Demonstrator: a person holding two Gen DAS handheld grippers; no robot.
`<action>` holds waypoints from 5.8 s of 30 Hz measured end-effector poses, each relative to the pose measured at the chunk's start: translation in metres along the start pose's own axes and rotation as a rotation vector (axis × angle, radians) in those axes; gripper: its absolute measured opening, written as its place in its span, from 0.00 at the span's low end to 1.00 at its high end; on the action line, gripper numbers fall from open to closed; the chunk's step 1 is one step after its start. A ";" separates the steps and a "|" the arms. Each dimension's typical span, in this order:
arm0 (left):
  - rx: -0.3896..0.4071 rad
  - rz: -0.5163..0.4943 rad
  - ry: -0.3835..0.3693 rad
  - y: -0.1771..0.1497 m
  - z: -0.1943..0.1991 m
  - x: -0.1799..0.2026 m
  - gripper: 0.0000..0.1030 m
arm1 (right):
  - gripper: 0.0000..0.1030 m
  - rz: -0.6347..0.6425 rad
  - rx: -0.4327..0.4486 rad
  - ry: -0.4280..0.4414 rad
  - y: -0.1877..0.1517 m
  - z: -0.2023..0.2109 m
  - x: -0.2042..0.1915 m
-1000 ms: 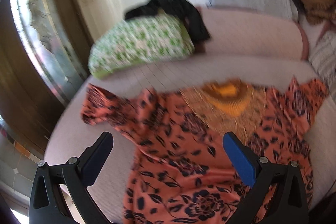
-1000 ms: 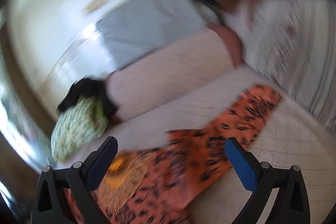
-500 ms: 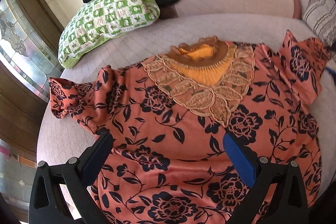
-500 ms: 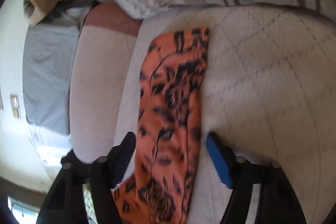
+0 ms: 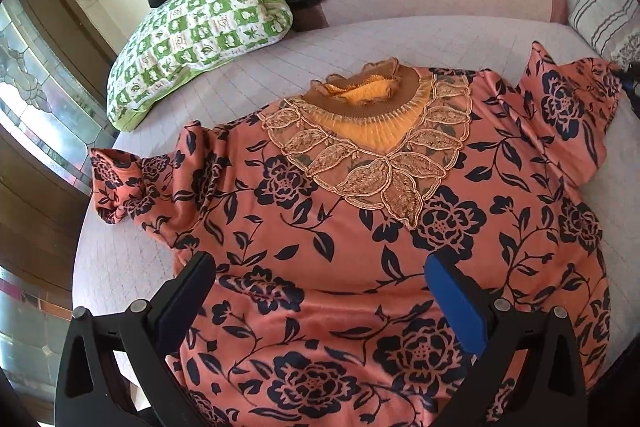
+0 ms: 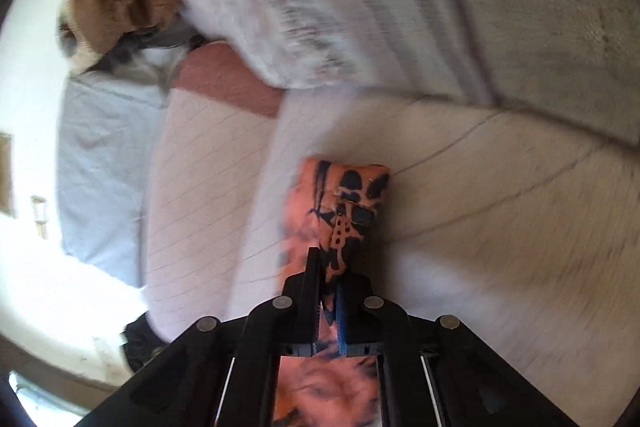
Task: Fold small clothes
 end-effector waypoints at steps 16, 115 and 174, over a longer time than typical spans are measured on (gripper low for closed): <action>0.061 0.196 0.052 -0.042 0.049 -0.112 1.00 | 0.06 0.338 -0.502 0.378 -0.300 0.078 -0.181; -0.215 0.097 -0.006 0.043 -0.147 -0.151 0.15 | 0.68 0.499 -0.645 -0.070 -0.329 0.044 -0.092; 0.045 0.223 0.070 0.021 -0.185 -0.366 0.55 | 0.83 0.766 -0.606 0.071 -0.375 0.058 -0.109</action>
Point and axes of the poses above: each gripper's, at about its wrist camera, not at the fingertips, and z roughly against the way its jaws point, x to its right, y to its top, the point moved 1 cm from there along -z, roughly the way its jaws point, and after that the axes turned 14 degrees about x, right-handed, at the moved point
